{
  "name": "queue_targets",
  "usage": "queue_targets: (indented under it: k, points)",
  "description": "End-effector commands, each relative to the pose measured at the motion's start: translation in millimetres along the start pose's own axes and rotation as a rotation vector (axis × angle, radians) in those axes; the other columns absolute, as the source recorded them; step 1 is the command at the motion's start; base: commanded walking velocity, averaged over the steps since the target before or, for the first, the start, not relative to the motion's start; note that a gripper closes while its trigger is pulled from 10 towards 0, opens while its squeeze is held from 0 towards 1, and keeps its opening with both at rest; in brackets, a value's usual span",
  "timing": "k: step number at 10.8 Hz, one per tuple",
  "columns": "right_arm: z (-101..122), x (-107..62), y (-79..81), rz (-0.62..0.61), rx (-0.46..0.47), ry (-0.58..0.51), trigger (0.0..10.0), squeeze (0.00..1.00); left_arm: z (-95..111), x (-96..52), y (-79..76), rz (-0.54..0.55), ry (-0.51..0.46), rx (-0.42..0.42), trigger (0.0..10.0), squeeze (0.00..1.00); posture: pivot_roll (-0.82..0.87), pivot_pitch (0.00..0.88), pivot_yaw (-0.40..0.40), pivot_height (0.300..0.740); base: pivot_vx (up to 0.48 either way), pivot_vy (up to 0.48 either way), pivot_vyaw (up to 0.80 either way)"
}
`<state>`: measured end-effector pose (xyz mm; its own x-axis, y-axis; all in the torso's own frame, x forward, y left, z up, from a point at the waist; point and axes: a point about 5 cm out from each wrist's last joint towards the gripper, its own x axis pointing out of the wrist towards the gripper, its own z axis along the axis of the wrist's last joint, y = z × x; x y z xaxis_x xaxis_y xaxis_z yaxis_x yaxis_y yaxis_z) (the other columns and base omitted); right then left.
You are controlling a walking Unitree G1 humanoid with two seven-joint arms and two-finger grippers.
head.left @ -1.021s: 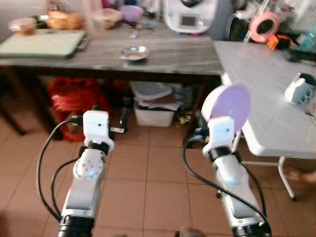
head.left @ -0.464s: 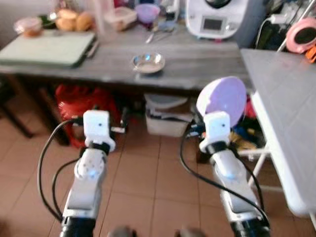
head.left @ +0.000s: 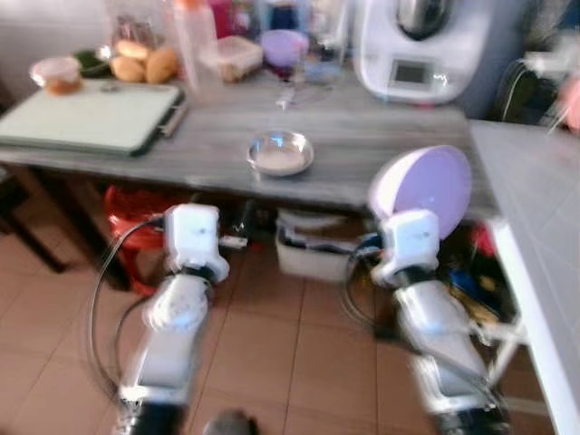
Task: Setting the table
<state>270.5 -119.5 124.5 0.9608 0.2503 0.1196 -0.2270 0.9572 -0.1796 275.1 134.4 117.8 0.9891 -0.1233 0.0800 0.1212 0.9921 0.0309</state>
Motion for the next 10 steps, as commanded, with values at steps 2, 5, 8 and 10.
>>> queue_targets:
  k: [2, 5, 8, 10]
  points:
    - [8, 1.5, -12.8, -0.023, -0.028, -0.035, 10.0, 0.0, 6, 2.0, -10.1, -0.031, -0.023, -0.02, 10.0, 0.0, 0.01, 0.0, 0.015, 0.74, 0.418, 0.129, 0.0]
    - [8, 3.0, -15.8, -0.029, -0.035, -0.036, 10.0, 0.0, 7, 3.5, -10.5, -0.038, -0.023, -0.02, 10.0, 0.0, 0.01, 0.0, 0.017, 0.74, 0.376, 0.296, 0.0]
    - [13, 6.5, -9.0, 0.025, -0.056, -0.06, 10.0, 0.0, 6, 3.3, -6.4, -0.02, -0.007, -0.031, 10.0, 0.0, 0.01, 0.0, 0.019, 0.74, 0.322, 0.354, 0.0]
    - [13, 8.0, -6.8, 0.027, -0.051, -0.063, 10.0, 0.0, 6, 3.6, -5.4, -0.018, -0.007, -0.028, 10.0, 0.0, 0.02, 0.0, 0.018, 0.74, 0.276, 0.394, 0.0]
